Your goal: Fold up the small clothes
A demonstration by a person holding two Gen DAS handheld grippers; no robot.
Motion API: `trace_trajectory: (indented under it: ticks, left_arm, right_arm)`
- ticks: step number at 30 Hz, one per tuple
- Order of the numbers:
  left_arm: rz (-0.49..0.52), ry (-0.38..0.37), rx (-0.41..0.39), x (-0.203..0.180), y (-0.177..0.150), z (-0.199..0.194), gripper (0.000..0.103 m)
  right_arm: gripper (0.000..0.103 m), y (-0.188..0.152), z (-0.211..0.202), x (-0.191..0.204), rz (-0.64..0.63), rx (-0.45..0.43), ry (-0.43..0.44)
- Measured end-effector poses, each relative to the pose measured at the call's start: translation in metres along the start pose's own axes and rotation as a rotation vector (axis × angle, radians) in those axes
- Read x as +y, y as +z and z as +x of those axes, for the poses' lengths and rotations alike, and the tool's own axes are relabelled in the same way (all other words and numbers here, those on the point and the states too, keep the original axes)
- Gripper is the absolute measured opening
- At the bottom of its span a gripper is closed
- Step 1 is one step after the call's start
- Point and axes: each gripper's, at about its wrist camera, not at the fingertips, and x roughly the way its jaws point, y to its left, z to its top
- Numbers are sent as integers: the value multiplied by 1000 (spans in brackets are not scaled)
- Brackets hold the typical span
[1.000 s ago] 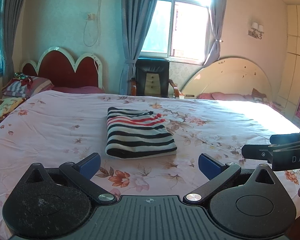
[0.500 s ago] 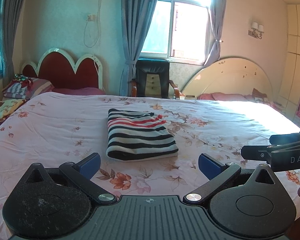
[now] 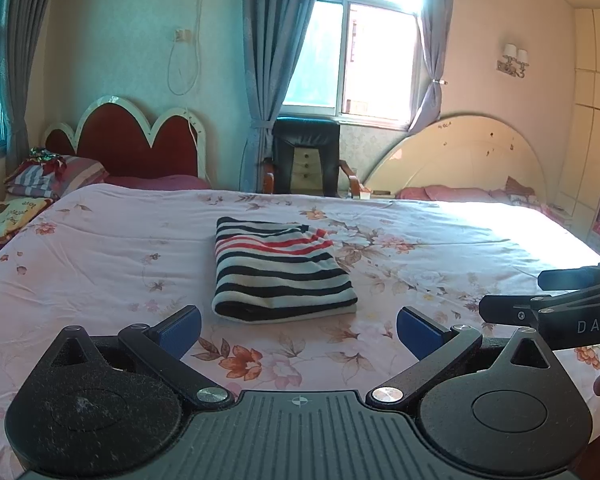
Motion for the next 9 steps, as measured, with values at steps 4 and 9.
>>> trace_trajectory:
  ticks: [4,9]
  left_arm:
    - [10,-3,-11,0,1,-1,103]
    - [4,-3,-5,1,2,-1,103]
  right_arm:
    - [102,0,2,1,-13,0,-2]
    - [102,0,3,3,-13,4,7]
